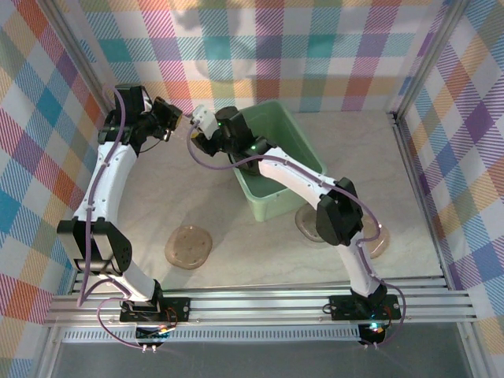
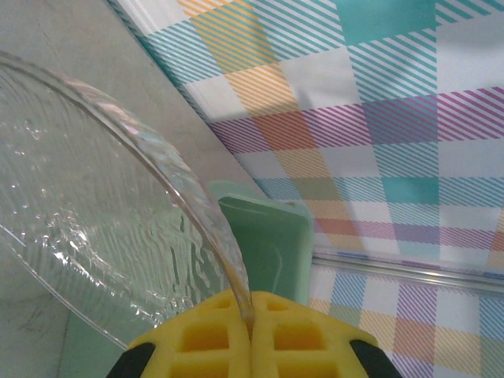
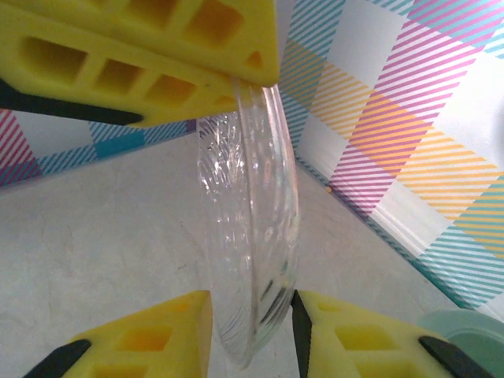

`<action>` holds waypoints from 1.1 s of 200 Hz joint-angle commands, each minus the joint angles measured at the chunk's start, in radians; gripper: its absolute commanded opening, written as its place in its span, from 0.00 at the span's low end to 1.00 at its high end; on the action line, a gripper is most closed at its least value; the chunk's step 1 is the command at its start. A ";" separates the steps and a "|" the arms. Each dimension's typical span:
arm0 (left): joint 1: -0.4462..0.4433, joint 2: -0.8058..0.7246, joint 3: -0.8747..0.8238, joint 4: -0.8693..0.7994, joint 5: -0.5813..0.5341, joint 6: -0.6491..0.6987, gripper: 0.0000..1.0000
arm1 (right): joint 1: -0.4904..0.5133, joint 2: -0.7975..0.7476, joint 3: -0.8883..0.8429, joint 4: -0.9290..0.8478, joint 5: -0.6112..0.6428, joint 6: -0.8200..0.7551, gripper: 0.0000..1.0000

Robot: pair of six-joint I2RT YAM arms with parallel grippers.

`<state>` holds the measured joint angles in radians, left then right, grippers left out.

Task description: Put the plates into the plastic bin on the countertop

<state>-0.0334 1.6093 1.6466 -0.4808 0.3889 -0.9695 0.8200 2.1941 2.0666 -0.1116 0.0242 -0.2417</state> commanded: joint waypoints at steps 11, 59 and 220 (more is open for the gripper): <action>-0.014 0.005 0.021 0.057 0.045 -0.041 0.00 | 0.007 0.030 0.052 0.054 0.012 0.030 0.29; -0.015 0.005 0.025 0.062 0.050 -0.049 0.00 | 0.007 0.038 0.056 0.078 0.019 0.070 0.21; -0.014 0.001 0.042 0.058 0.058 -0.004 0.23 | -0.013 -0.018 0.063 0.066 0.020 0.311 0.00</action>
<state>-0.0368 1.6131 1.6466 -0.4419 0.4168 -1.0016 0.8017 2.2154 2.0838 -0.0689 0.0788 0.0040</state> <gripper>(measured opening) 0.169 0.068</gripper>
